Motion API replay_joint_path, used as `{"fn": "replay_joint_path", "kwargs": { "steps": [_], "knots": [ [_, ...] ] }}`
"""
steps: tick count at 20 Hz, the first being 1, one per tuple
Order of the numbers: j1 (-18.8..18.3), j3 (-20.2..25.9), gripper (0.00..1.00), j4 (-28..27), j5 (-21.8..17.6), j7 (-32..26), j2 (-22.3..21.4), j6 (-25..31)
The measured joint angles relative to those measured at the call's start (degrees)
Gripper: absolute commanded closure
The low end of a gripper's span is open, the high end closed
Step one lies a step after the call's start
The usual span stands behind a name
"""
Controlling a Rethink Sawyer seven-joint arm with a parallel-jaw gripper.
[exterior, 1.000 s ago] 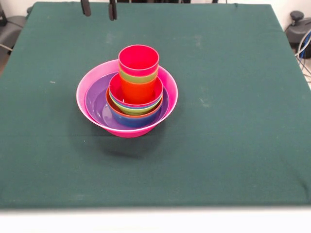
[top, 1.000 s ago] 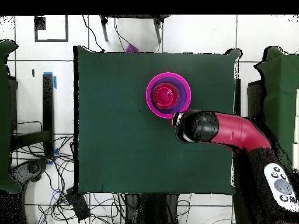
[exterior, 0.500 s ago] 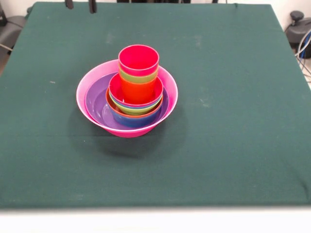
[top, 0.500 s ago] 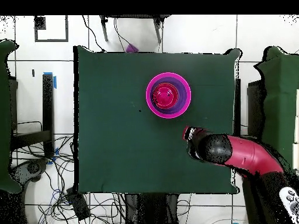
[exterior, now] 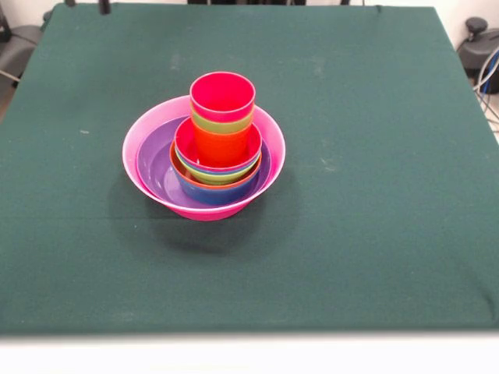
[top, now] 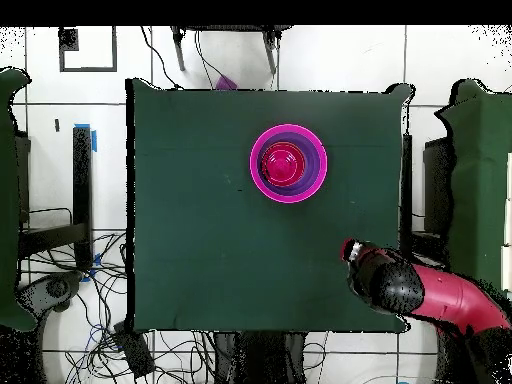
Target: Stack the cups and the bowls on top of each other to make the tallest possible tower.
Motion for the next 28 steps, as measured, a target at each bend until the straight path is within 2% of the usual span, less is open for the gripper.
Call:
{"fn": "replay_joint_path", "kwargs": {
  "steps": [5, 13, 19, 28],
  "knots": [
    [-1.8, -0.1, 0.00, -0.3, -4.4, 0.0, 3.0, -3.1],
    [-1.6, -0.2, 0.00, -2.2, -9.3, 0.0, 10.1, -6.5],
    [-1.3, -0.1, 0.00, -3.2, -10.0, 0.0, 13.0, -6.5],
    [-1.3, -0.2, 0.00, -4.9, -10.7, 0.0, 14.9, -6.5]
  ]
}}
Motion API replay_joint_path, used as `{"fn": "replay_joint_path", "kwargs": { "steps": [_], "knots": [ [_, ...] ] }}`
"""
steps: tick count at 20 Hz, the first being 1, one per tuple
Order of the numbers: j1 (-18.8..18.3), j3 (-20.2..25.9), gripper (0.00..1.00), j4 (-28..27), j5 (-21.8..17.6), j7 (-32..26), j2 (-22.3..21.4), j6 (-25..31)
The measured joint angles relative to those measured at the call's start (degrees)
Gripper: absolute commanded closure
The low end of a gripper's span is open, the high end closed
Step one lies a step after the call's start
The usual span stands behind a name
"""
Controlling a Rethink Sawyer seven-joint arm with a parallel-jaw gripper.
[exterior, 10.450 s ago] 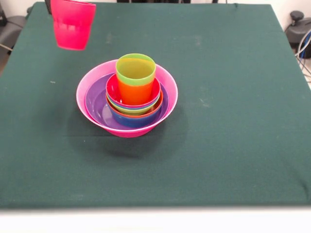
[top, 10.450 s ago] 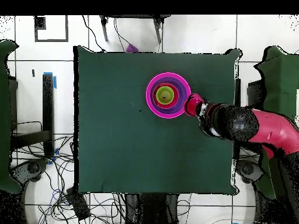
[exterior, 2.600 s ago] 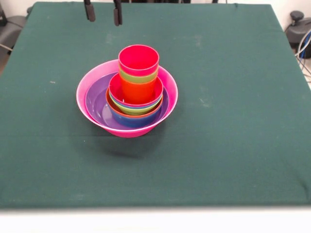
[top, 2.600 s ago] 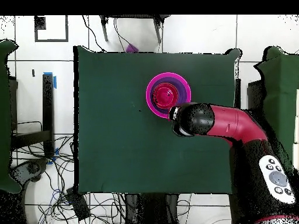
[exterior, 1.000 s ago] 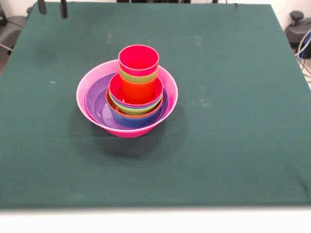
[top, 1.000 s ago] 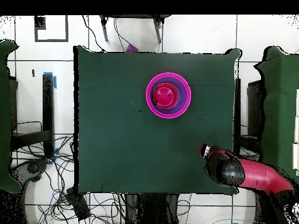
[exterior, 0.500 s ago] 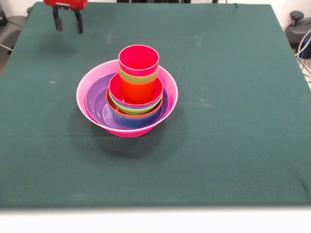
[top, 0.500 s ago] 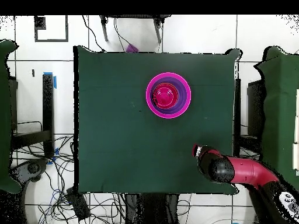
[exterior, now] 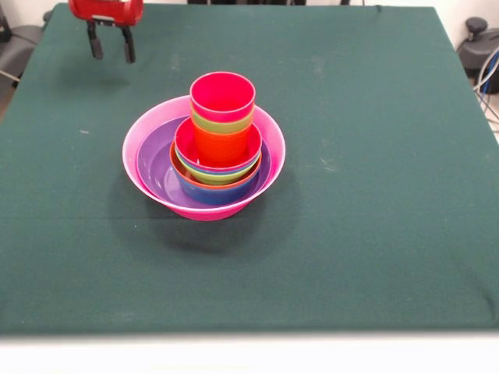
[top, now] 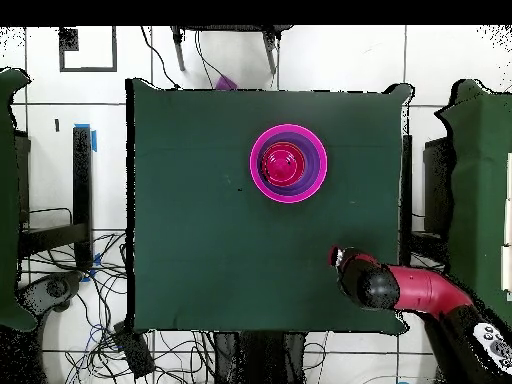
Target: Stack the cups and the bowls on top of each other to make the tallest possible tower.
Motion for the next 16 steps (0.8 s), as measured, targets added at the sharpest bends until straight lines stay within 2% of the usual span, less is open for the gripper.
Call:
{"fn": "replay_joint_path", "kwargs": {
  "steps": [6, 10, 16],
  "knots": [
    [-0.4, -0.1, 0.00, -2.1, -0.4, 0.0, 2.2, 0.0],
    [-0.4, -0.5, 0.00, -4.9, -2.1, 0.0, 5.4, -0.8],
    [1.4, -2.5, 0.00, -5.7, -2.3, 0.0, 5.5, -2.7]
  ]
}}
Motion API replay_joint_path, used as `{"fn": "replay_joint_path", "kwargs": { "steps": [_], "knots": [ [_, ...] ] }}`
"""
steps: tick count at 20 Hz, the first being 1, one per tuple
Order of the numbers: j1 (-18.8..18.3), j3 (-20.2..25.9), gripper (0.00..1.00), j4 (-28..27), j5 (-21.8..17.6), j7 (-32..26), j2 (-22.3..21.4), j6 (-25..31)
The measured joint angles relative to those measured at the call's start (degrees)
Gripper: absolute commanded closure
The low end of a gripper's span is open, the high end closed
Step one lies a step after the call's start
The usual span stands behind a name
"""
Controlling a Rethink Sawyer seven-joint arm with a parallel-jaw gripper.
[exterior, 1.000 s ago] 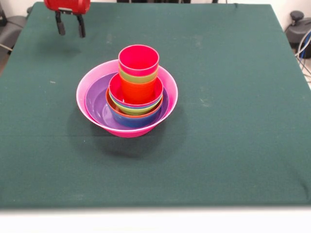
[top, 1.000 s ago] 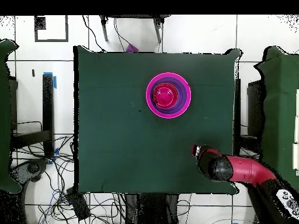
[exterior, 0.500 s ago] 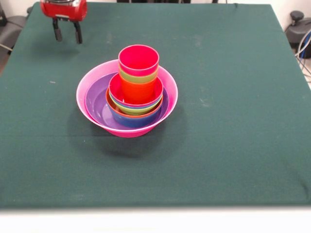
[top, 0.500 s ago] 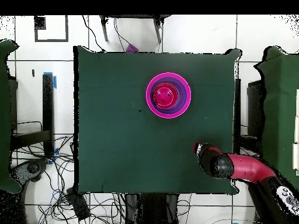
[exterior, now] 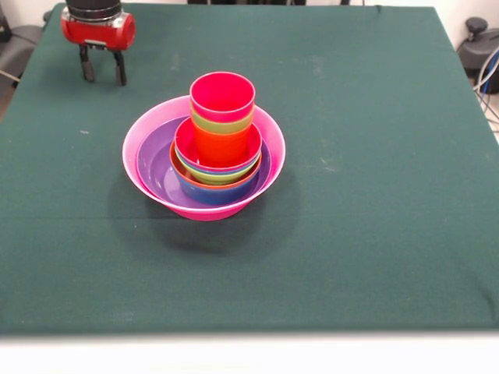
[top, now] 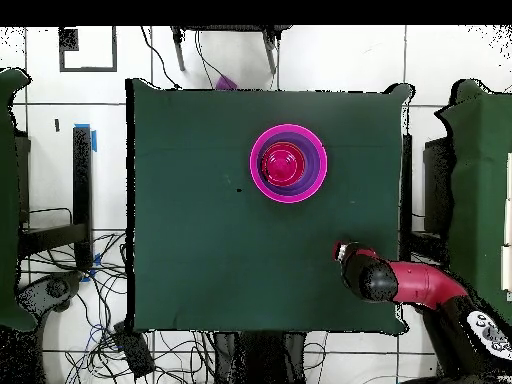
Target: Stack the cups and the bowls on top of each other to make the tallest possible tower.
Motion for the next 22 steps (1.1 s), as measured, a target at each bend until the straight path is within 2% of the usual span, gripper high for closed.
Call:
{"fn": "replay_joint_path", "kwargs": {
  "steps": [11, 17, 22],
  "knots": [
    [2.6, -3.6, 0.00, 0.8, 0.0, 0.0, -0.1, -5.2],
    [2.7, -5.6, 0.00, 3.9, 0.0, 0.0, -2.0, -6.3],
    [3.7, -9.4, 0.00, 5.5, -0.8, 0.0, -2.2, -8.9]
  ]
}}
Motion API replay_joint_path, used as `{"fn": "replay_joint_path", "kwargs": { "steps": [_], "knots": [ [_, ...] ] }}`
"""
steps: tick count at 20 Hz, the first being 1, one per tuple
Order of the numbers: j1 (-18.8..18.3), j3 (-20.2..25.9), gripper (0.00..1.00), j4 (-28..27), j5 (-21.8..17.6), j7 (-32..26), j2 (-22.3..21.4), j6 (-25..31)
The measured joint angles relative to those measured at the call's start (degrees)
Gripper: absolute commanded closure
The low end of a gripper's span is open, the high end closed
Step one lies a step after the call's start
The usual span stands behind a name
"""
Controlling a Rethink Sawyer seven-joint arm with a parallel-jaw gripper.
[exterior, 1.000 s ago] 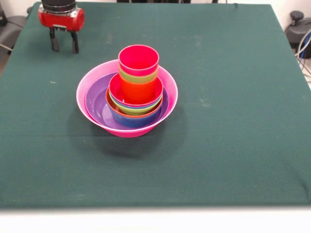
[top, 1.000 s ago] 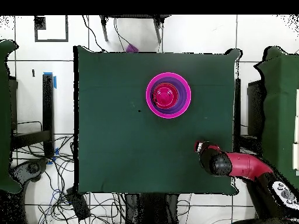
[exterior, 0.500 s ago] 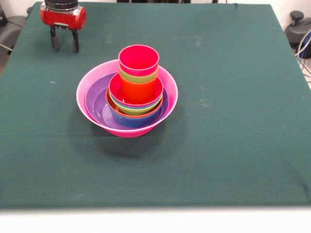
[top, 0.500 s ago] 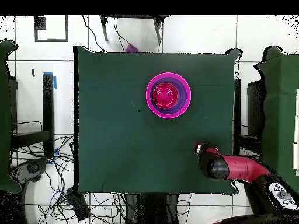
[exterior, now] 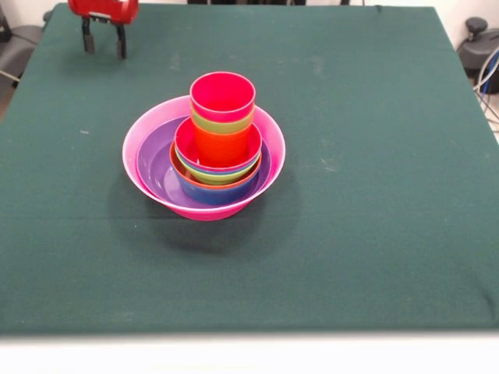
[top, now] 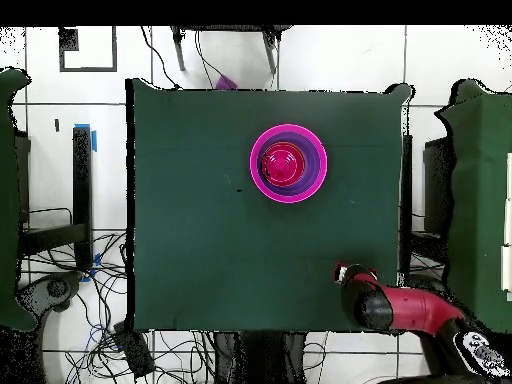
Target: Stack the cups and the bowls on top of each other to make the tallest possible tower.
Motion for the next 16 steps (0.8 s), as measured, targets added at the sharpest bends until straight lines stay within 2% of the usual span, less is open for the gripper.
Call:
{"fn": "replay_joint_path", "kwargs": {
  "steps": [2, 11, 16],
  "knots": [
    [1.2, -2.5, 0.00, 0.0, -0.5, 0.0, 0.9, -2.9],
    [4.9, -8.5, 0.00, 0.0, -0.4, 0.0, 4.1, -12.3],
    [5.7, -10.2, 0.00, 0.0, -0.4, 0.0, 4.9, -15.5]
  ]
}}
